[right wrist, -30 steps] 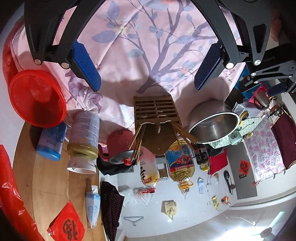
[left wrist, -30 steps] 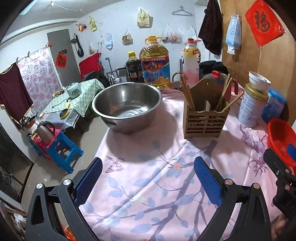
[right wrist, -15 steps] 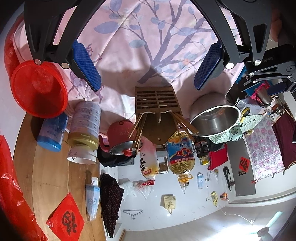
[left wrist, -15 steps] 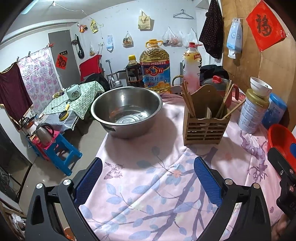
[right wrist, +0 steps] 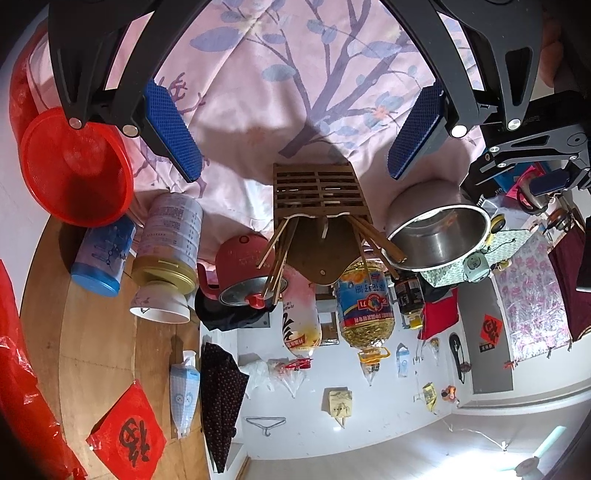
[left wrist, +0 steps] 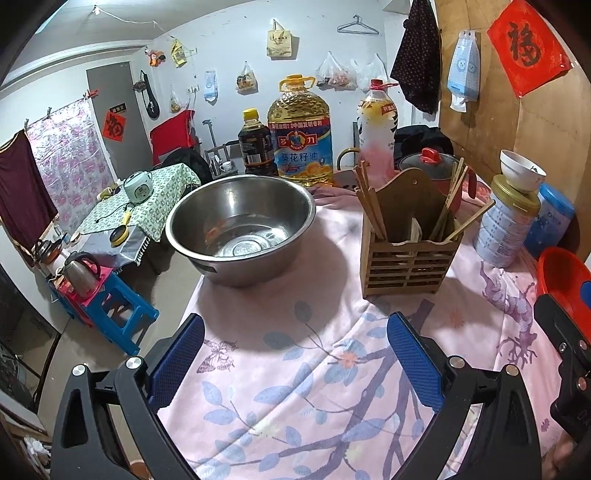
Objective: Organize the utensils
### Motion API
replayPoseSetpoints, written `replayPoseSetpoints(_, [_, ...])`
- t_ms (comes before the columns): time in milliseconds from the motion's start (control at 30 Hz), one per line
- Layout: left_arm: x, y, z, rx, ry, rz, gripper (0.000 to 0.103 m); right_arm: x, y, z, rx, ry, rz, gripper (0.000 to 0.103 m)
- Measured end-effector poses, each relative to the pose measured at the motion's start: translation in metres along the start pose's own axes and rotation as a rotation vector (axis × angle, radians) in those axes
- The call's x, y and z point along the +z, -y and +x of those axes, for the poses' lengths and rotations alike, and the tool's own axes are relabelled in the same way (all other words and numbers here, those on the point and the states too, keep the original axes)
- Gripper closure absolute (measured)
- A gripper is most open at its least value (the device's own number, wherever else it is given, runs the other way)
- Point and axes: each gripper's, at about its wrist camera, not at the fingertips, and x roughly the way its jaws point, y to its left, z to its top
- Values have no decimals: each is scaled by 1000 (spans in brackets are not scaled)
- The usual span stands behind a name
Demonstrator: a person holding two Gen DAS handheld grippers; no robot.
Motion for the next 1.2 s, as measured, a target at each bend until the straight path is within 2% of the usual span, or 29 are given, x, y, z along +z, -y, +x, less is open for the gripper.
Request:
replayPoseSetpoints(500, [7,6,12,-7,7,6,6,2,2,21,9,-30,-1,5])
replayPoseSetpoints(1200, [8,6,17,2,-12,8,6,3,4,22,9,-33,2,5])
